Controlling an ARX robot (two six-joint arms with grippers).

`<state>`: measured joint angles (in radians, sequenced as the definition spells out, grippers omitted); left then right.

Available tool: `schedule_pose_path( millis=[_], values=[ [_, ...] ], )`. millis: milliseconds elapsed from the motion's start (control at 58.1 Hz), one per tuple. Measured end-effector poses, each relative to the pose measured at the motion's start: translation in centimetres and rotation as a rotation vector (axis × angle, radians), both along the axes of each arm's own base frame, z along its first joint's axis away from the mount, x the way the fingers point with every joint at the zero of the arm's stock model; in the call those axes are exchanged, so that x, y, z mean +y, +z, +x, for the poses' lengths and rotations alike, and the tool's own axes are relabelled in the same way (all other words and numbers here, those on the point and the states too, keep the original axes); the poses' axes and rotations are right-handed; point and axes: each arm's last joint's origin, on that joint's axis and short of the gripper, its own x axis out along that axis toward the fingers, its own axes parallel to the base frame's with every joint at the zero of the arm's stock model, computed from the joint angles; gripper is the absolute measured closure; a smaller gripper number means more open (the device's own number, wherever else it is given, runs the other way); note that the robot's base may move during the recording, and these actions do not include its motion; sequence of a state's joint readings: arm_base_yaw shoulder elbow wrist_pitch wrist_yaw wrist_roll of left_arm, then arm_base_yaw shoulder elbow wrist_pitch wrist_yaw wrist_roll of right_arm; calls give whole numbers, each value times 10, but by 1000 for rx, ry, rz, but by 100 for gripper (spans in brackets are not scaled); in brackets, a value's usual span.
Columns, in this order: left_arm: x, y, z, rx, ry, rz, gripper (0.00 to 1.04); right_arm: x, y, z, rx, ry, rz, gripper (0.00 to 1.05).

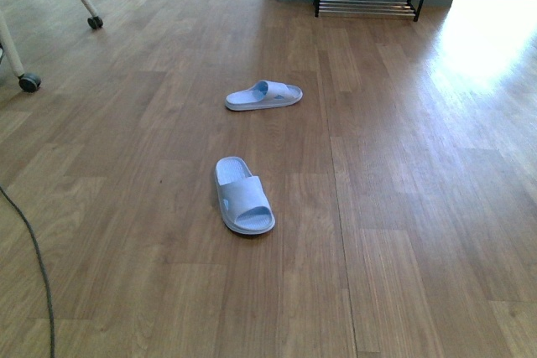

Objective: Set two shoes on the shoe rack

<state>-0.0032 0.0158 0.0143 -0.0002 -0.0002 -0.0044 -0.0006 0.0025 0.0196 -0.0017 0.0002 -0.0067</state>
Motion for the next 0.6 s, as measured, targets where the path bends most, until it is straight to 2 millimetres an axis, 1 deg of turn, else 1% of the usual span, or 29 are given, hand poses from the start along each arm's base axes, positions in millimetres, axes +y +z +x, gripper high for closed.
schedule_pose_path(
  millis=[602],
  values=[
    [0, 0, 0, 0, 0, 0, 9, 0, 0, 0, 0, 1, 0, 9]
  ],
)
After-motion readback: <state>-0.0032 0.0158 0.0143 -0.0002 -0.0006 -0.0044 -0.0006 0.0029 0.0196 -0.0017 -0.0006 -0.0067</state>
